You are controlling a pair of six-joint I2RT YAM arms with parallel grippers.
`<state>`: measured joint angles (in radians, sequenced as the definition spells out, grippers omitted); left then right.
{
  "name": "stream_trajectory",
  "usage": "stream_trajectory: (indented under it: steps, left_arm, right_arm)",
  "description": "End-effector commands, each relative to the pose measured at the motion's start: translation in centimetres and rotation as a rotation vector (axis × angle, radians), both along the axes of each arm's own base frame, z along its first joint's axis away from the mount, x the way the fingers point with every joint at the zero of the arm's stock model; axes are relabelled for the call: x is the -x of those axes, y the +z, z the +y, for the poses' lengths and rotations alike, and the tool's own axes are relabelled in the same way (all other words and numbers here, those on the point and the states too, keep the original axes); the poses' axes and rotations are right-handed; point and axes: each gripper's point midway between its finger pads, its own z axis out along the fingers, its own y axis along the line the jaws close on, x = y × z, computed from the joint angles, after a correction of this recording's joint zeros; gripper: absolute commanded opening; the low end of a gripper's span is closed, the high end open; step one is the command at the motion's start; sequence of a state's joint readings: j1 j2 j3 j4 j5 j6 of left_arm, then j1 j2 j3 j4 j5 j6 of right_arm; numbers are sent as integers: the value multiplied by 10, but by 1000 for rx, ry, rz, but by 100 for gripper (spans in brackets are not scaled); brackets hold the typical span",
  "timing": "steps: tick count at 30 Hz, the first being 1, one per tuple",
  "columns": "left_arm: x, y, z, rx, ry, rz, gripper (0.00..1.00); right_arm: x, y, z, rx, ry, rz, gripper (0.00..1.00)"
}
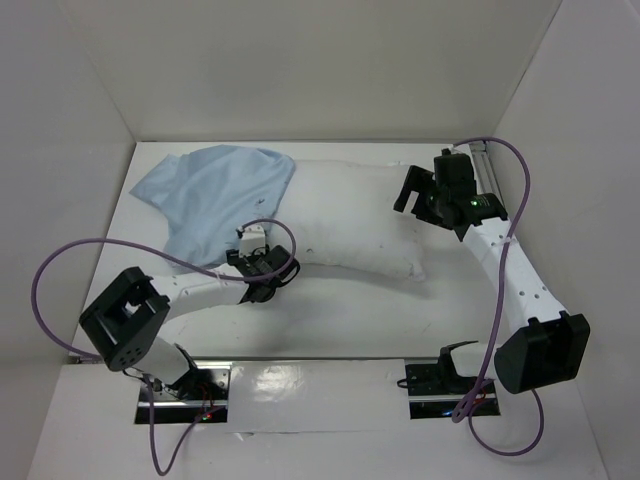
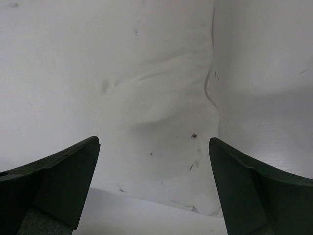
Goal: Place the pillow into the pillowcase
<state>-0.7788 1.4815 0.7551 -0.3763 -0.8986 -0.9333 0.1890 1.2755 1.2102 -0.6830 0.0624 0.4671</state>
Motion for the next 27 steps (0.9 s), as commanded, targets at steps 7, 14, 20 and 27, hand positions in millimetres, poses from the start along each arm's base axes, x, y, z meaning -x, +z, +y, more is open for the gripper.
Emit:
stream_trajectory:
  steps: [7, 14, 20, 27]
  left_arm:
    - [-24, 7, 13, 6, 156, -50, 56]
    - [-24, 8, 18, 11, 171, -43, 31]
    - [-19, 10, 25, 9, 214, -25, 0]
    - [-13, 35, -31, 129, -42, 40, 0]
  right_arm:
    - [-3, 15, 2, -20, 7, -46, 100]
    - [-1, 13, 1, -19, 7, -37, 100]
    - [16, -11, -1, -1, 19, 57, 100]
    - [38, -68, -5, -35, 10, 207, 100]
